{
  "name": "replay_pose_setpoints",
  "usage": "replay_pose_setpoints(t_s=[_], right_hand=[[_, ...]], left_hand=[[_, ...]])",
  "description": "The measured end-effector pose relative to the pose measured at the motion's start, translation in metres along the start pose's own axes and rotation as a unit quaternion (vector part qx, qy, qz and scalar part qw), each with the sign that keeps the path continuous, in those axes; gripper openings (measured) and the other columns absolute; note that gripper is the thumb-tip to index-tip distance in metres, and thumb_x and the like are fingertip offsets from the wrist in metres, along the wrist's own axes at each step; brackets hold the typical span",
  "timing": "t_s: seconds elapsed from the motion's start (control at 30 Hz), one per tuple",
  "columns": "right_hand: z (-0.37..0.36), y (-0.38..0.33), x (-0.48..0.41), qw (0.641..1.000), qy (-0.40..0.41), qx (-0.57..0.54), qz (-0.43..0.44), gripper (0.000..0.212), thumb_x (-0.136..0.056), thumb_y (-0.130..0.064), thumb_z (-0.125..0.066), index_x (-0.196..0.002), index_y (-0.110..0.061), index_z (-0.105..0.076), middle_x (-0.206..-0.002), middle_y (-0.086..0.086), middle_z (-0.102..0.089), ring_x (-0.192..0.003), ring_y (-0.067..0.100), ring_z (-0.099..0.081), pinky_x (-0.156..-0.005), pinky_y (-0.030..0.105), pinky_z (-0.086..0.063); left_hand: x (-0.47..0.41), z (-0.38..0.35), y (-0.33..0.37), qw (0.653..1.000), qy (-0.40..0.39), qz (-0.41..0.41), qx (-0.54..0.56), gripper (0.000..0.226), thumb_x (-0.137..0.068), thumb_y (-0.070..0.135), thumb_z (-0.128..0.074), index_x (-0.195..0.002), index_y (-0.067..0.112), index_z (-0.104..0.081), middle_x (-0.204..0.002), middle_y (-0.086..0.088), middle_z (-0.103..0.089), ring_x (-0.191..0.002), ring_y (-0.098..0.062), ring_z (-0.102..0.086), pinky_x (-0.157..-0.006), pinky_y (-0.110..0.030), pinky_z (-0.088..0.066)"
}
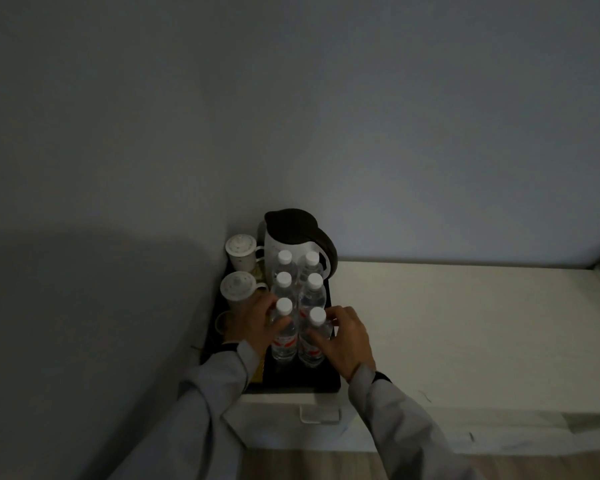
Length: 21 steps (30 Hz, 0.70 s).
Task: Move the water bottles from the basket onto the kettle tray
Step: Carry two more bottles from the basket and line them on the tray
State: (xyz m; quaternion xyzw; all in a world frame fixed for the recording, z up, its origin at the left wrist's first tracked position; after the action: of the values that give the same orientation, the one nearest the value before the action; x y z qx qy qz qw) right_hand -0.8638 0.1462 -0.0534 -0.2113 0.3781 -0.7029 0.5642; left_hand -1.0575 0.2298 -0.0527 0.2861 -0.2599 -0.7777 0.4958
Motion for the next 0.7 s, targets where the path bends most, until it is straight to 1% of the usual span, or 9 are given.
replay_pose_setpoints(t_s=[0.07,0.13,0.2,0.27,0.33,0.43,0.5,0.6,0.7], right_hand=[[0.000,-0.002,0.000,1.000,0.010,0.000,-0.011,0.041,-0.071,-0.045,-0.082,-0.099,-0.022,-0.062,-0.101,-0.001,-0.055,-0.086,0.014,-0.059,-0.074,0.028,-0.050],[0.000,-0.004,-0.002,1.000,0.011,0.004,-0.014,0.040,-0.071,-0.042,-0.083,-0.098,-0.020,-0.063,-0.098,-0.001,-0.053,-0.082,0.012,-0.055,-0.072,0.022,-0.043],[0.000,-0.006,-0.004,1.000,0.002,0.013,-0.006,0.038,-0.072,-0.039,-0.083,-0.099,-0.019,-0.065,-0.096,-0.001,-0.052,-0.080,0.013,-0.053,-0.070,0.020,-0.038],[0.002,-0.007,-0.006,1.000,-0.011,0.014,0.000,0.037,-0.073,-0.038,-0.083,-0.099,-0.018,-0.066,-0.096,0.001,-0.054,-0.081,0.014,-0.054,-0.071,0.023,-0.041],[0.004,-0.007,-0.009,0.999,-0.030,0.010,0.011,0.036,-0.074,-0.038,-0.082,-0.100,-0.018,-0.068,-0.096,0.004,-0.056,-0.085,0.019,-0.058,-0.074,0.027,-0.046],[0.008,-0.006,-0.014,0.997,-0.061,0.017,0.038,0.034,-0.076,-0.035,-0.081,-0.103,-0.017,-0.070,-0.095,0.006,-0.060,-0.089,0.023,-0.061,-0.072,0.023,-0.042],[0.009,-0.005,-0.017,0.997,-0.063,0.024,0.044,0.034,-0.077,-0.034,-0.080,-0.105,-0.017,-0.070,-0.097,0.008,-0.062,-0.091,0.024,-0.062,-0.073,0.022,-0.041],[0.008,-0.005,-0.016,0.998,-0.058,0.013,0.017,0.042,-0.073,-0.041,-0.082,-0.107,-0.022,-0.067,-0.101,0.006,-0.059,-0.089,0.020,-0.060,-0.080,0.028,-0.050],[0.003,-0.005,-0.015,0.998,-0.059,0.000,-0.003,0.047,-0.071,-0.041,-0.084,-0.112,-0.024,-0.066,-0.102,0.006,-0.056,-0.089,0.020,-0.058,-0.081,0.027,-0.050]], left_hand=[[0.000,0.000,-0.001,1.000,-0.002,0.001,0.003,0.027,-0.077,0.042,-0.072,-0.093,0.032,-0.053,-0.096,0.009,-0.052,-0.086,-0.015,-0.054,-0.078,-0.038,-0.050],[0.000,0.000,-0.001,1.000,-0.006,-0.002,0.012,0.027,-0.077,0.042,-0.071,-0.093,0.035,-0.052,-0.093,0.015,-0.049,-0.084,-0.011,-0.053,-0.075,-0.033,-0.048],[0.000,0.000,-0.001,1.000,-0.007,-0.007,0.017,0.027,-0.077,0.040,-0.072,-0.092,0.035,-0.051,-0.089,0.020,-0.045,-0.081,-0.008,-0.051,-0.071,-0.026,-0.042],[0.000,0.000,0.000,1.000,-0.008,-0.008,0.022,0.027,-0.077,0.036,-0.074,-0.094,0.030,-0.054,-0.089,0.015,-0.046,-0.081,-0.009,-0.049,-0.072,-0.026,-0.037],[-0.001,-0.001,0.000,1.000,-0.010,-0.004,0.017,0.028,-0.078,0.036,-0.074,-0.096,0.027,-0.055,-0.092,0.011,-0.047,-0.084,-0.012,-0.050,-0.075,-0.027,-0.038],[-0.001,0.000,0.000,1.000,-0.015,0.000,0.016,0.029,-0.078,0.037,-0.073,-0.098,0.026,-0.057,-0.096,0.007,-0.050,-0.088,-0.017,-0.054,-0.079,-0.034,-0.045],[-0.001,0.001,0.001,1.000,-0.016,-0.005,0.021,0.028,-0.078,0.036,-0.073,-0.099,0.027,-0.056,-0.095,0.006,-0.051,-0.087,-0.017,-0.054,-0.079,-0.035,-0.045],[0.000,0.001,0.003,1.000,-0.005,-0.005,0.027,0.031,-0.079,0.032,-0.075,-0.104,0.021,-0.059,-0.097,0.007,-0.049,-0.088,-0.014,-0.051,-0.079,-0.032,-0.042],[0.002,0.001,0.004,0.999,-0.008,0.008,0.045,0.034,-0.079,0.029,-0.076,-0.107,0.016,-0.061,-0.100,0.004,-0.052,-0.092,-0.015,-0.054,-0.082,-0.032,-0.045]])
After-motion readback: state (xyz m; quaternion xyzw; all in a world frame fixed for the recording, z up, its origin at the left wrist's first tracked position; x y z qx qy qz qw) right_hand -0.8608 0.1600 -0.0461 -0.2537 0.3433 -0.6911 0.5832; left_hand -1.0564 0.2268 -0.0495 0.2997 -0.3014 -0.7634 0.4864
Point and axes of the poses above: each hand's wrist, its own x-axis away from the middle knuckle, its own z-axis out of the back of the hand, y = z × x, the point moved 2 cm from there along -x, towards the middle knuckle
